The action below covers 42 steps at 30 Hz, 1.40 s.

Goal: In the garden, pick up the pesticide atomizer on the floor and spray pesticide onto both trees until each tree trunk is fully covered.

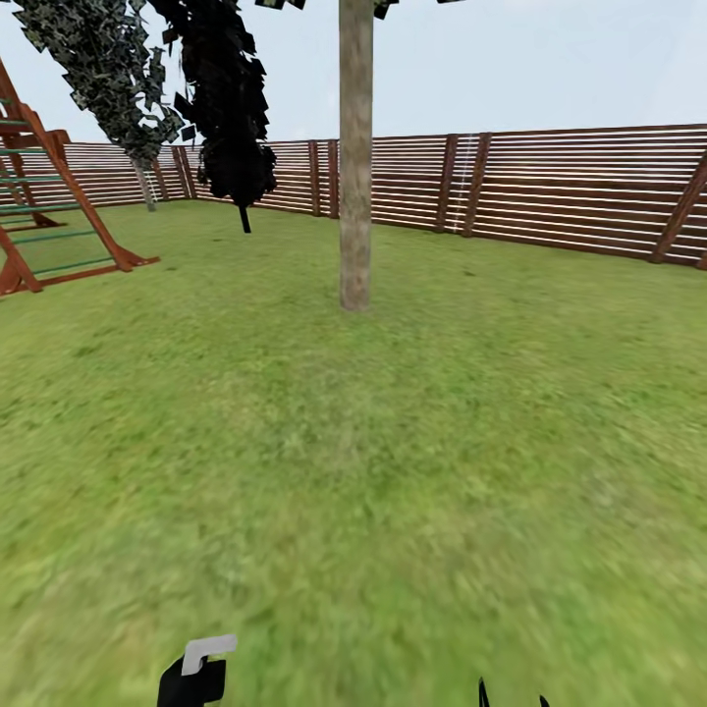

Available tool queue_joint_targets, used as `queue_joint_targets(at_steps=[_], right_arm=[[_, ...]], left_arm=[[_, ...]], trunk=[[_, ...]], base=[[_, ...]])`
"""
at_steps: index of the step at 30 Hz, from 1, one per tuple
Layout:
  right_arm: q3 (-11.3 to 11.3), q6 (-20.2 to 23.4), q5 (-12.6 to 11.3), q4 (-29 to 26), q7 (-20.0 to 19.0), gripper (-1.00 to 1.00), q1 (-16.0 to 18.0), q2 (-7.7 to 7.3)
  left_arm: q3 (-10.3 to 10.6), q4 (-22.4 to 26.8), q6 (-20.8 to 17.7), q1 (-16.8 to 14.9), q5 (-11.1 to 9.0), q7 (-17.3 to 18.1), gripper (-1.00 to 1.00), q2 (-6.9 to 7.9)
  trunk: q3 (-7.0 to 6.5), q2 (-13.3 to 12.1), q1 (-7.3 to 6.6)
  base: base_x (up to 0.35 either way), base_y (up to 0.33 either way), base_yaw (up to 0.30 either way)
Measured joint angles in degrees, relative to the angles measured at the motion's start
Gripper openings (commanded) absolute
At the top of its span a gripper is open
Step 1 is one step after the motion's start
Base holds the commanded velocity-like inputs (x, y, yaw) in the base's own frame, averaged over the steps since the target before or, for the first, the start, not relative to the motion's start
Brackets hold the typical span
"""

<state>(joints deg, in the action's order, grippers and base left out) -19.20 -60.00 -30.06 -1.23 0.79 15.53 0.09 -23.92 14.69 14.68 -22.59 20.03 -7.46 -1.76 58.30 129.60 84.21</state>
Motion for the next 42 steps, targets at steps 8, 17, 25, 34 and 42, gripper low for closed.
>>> queue_joint_targets(at_steps=[8, 17, 25, 34, 42], right_arm=[[0.02, 0.00, 0.00, 0.00, 0.00, 1.00, 0.02, 0.00], [0.02, 0.00, 0.00, 0.00, 0.00, 1.00, 0.02, 0.00], [-0.01, 0.00, 0.00, 0.00, 0.00, 1.00, 0.02, 0.00], [0.01, 0.00, 0.00, 0.00, 0.00, 1.00, 0.02, 0.00], [0.03, 0.00, 0.00, 0.00, 0.00, 1.00, 0.01, 0.00]], left_arm=[[0.00, -0.02, -0.01, 0.00, 0.00, 0.00, -1.00, 0.01], [0.00, -0.02, -0.08, 0.00, 0.00, 0.00, -1.00, 0.01], [-0.08, 0.05, -0.09, 0.00, 0.00, 0.00, -1.00, 0.01], [-0.09, 0.06, 0.00, 0.00, -0.05, 0.13, -1.00, 0.01], [0.09, 0.01, -0.08, 0.00, 0.37, 0.02, -1.00, -1.52]], trunk=[[0.00, 0.00, 0.00], [0.00, 0.00, 0.00], [0.00, 0.00, 0.00], [0.00, 0.00, 0.00], [0.00, 0.00, 0.00]], base=[[0.341, 0.000, 0.000], [0.341, 0.000, 0.000], [0.341, 0.000, 0.000], [0.341, 0.000, 0.000], [0.341, 0.000, 0.000]])
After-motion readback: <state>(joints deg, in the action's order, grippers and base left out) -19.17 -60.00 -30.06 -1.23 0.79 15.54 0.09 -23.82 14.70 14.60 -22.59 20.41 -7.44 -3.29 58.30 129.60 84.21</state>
